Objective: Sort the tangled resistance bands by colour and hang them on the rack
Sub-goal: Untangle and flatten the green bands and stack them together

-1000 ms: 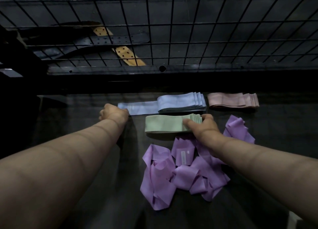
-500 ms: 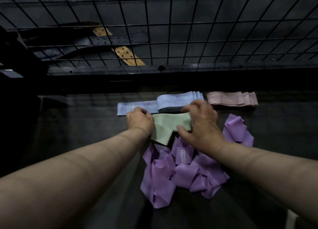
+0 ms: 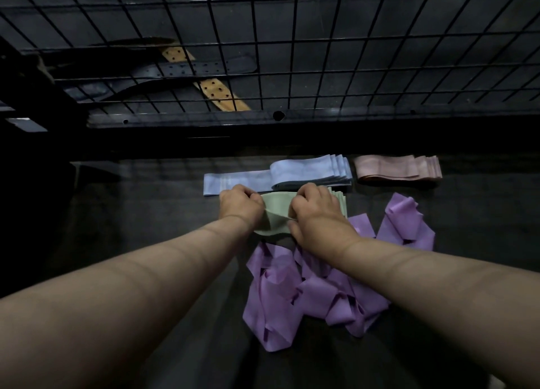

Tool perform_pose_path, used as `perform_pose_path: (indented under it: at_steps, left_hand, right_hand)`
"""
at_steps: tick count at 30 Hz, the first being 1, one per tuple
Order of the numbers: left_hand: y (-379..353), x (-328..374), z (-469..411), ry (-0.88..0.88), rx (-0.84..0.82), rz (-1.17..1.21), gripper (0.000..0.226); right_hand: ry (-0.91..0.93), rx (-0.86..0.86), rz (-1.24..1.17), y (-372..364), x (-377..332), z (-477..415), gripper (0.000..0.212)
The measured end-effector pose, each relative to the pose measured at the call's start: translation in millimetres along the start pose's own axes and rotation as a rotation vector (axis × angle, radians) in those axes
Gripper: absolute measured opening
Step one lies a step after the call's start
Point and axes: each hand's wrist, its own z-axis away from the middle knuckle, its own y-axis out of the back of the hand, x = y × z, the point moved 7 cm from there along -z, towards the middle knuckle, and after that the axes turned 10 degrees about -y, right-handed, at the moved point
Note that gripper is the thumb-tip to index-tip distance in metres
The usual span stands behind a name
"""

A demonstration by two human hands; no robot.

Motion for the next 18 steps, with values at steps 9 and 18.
perform_pose_path:
  at_steps: [9,18]
  left_hand:
    - [19.3,1.0,-1.9,-0.058,-0.057,0.004,0.028]
    - [0.9,41.1,25.6,-0.676,-0.374,-0.388,0.085]
  right_hand:
    - [-0.236,-0.067,-0.581,17.2,22.0,-12.4,0.009]
    - [-0.376,0.144,-0.478,29.5,85.9,-7.6,0.02]
